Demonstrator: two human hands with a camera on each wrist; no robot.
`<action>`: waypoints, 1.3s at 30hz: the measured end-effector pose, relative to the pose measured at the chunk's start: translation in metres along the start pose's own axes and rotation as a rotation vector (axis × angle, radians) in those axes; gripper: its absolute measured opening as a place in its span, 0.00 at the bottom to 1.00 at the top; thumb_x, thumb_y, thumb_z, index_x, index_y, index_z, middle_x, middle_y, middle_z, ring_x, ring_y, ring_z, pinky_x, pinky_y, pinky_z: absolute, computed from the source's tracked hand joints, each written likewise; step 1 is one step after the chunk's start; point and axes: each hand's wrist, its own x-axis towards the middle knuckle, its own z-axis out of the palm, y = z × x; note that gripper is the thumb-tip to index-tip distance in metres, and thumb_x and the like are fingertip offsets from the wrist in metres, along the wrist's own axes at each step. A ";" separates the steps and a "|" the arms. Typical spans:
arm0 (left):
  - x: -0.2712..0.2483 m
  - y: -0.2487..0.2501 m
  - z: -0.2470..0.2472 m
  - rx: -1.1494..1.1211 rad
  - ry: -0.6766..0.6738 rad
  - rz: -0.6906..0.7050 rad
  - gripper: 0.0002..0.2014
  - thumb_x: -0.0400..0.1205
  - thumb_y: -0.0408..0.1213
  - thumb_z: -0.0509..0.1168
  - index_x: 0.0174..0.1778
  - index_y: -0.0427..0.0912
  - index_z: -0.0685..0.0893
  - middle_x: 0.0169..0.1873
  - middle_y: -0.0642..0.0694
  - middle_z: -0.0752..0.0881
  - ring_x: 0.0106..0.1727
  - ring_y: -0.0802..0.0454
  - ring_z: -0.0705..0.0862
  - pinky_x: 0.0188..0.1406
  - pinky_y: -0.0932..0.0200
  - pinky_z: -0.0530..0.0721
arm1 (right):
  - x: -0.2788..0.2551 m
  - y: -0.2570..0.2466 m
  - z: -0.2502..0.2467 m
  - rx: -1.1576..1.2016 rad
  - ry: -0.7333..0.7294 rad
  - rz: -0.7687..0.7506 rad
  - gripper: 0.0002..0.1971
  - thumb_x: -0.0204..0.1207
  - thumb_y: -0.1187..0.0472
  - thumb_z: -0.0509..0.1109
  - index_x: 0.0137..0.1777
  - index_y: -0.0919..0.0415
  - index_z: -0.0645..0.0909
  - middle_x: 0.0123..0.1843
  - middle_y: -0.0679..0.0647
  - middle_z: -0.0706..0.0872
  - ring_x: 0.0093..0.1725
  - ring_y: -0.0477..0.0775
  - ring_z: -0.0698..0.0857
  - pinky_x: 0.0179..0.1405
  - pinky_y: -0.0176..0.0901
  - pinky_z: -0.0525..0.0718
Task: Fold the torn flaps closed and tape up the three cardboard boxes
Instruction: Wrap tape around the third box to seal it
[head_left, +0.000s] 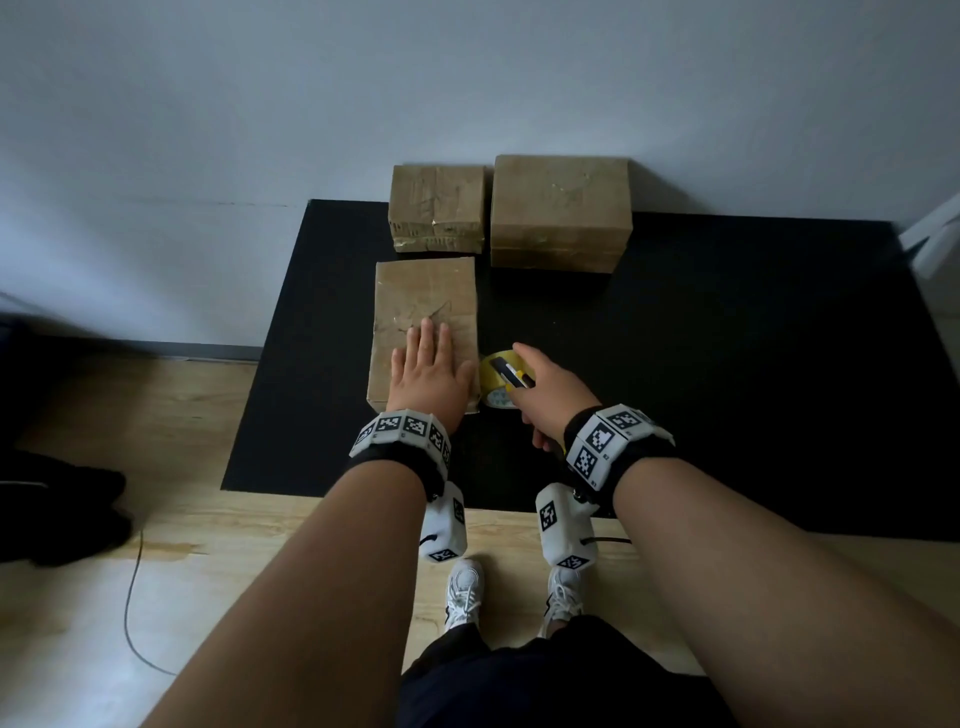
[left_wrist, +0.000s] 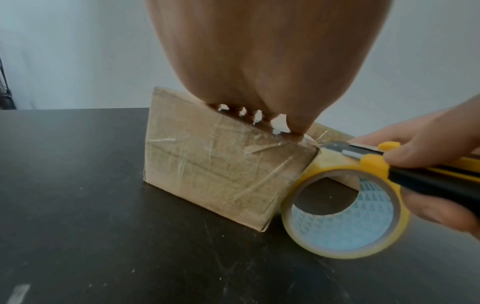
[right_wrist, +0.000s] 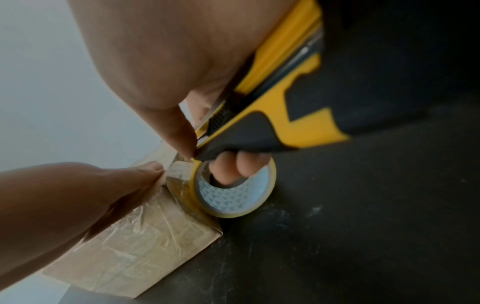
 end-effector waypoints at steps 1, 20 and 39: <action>0.000 0.000 0.000 0.004 0.000 0.001 0.31 0.90 0.53 0.41 0.86 0.45 0.38 0.85 0.45 0.35 0.85 0.48 0.33 0.82 0.48 0.34 | 0.000 0.000 0.000 -0.007 -0.001 -0.002 0.35 0.83 0.57 0.60 0.85 0.35 0.49 0.61 0.62 0.83 0.30 0.56 0.86 0.26 0.44 0.85; 0.000 0.002 0.000 0.004 0.021 -0.011 0.31 0.90 0.52 0.41 0.86 0.46 0.39 0.85 0.45 0.35 0.85 0.48 0.34 0.83 0.47 0.35 | -0.001 -0.002 0.007 -0.157 -0.092 0.025 0.42 0.84 0.54 0.61 0.84 0.38 0.32 0.48 0.63 0.88 0.32 0.58 0.86 0.27 0.46 0.85; 0.001 0.010 0.009 -0.177 0.266 -0.087 0.30 0.85 0.51 0.53 0.85 0.50 0.58 0.86 0.52 0.51 0.86 0.55 0.44 0.84 0.51 0.38 | 0.056 0.070 -0.031 -0.239 0.269 0.305 0.27 0.84 0.57 0.64 0.81 0.58 0.65 0.76 0.62 0.72 0.73 0.62 0.76 0.66 0.55 0.80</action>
